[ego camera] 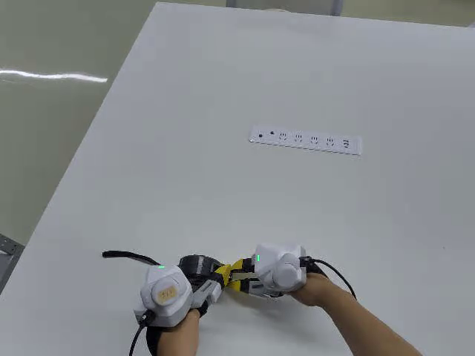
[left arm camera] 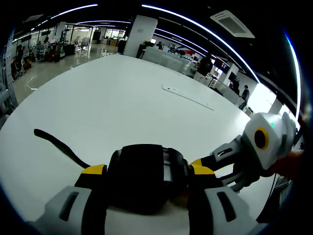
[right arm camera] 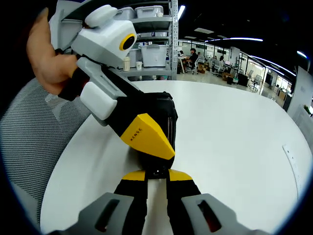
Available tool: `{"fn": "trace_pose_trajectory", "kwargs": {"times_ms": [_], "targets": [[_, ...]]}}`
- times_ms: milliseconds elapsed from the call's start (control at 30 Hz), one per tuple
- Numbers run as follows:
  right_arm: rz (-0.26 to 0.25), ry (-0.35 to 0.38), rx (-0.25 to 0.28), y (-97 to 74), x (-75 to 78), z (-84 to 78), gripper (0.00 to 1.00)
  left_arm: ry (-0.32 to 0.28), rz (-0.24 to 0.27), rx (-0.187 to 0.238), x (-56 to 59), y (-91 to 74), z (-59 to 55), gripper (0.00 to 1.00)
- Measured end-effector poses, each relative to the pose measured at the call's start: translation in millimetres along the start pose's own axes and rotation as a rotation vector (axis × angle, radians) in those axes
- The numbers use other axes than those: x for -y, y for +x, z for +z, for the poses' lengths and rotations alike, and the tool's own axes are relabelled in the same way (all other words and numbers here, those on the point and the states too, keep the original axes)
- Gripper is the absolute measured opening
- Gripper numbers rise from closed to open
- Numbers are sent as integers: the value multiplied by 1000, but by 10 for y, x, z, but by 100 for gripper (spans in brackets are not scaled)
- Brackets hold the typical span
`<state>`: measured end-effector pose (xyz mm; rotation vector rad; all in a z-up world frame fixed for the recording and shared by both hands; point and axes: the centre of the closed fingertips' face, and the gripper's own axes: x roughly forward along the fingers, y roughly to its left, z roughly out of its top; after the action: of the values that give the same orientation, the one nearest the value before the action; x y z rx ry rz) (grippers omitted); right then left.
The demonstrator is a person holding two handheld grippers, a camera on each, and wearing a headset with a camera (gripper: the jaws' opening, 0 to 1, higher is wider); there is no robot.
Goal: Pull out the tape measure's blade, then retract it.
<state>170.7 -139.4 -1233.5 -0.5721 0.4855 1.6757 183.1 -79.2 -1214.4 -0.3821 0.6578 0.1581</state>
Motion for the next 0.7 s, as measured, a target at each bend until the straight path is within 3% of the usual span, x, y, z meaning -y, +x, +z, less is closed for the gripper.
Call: {"fn": "trace_pose_trajectory", "kwargs": {"times_ms": [700], "targets": [[-23,39,-12,39,-10,-75,13,10,-36,-29,29,40,-64,65]]}}
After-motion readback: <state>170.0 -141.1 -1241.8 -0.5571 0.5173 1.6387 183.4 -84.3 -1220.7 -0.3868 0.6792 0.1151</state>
